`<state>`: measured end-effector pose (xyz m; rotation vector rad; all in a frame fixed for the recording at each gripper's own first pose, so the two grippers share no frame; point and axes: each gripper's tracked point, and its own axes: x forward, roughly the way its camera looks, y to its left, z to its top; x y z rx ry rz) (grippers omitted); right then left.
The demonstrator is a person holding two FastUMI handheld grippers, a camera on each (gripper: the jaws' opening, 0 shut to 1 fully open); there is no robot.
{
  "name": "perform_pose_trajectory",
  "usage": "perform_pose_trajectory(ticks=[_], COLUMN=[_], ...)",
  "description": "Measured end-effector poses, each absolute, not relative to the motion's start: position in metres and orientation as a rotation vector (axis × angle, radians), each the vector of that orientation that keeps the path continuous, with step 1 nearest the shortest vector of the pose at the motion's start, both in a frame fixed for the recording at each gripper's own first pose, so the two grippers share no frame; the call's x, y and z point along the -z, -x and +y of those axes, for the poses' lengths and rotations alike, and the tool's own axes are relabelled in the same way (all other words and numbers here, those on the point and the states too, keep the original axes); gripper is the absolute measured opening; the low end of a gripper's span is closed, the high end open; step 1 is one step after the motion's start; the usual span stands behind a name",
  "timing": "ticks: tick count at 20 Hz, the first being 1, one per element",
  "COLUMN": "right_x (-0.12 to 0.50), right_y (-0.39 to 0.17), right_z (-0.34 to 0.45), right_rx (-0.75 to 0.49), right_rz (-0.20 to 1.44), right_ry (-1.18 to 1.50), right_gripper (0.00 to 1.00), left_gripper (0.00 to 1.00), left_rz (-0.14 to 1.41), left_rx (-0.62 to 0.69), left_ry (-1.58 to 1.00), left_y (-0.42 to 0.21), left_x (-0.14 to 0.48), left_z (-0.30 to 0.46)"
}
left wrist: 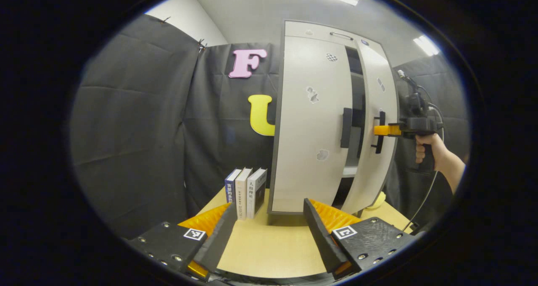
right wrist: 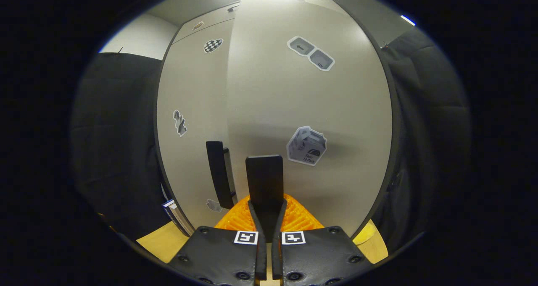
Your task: Open the right door of the double-door shoe cabinet with the right hand, and open the left door with the left hand.
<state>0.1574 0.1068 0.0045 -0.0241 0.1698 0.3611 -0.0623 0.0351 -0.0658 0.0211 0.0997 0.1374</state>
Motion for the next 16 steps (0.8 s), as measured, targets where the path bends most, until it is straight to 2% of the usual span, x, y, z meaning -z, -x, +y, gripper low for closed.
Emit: perform_pose_trajectory(ticks=[11,16], right_x=[-0.006,-0.01], right_y=[-0.11,-0.092], right_z=[0.056,0.019], right_rx=[-0.387,-0.362], right_rz=[0.189,0.193], right_ry=[0.015,-0.001], right_gripper=[0.06,0.06], left_gripper=[0.94,0.94], left_rz=[0.104,0.109], left_rx=[-0.11,-0.093], left_ry=[-0.03,-0.034], left_y=[0.06,0.053], left_x=[0.063,0.064], left_z=[0.007,-0.005])
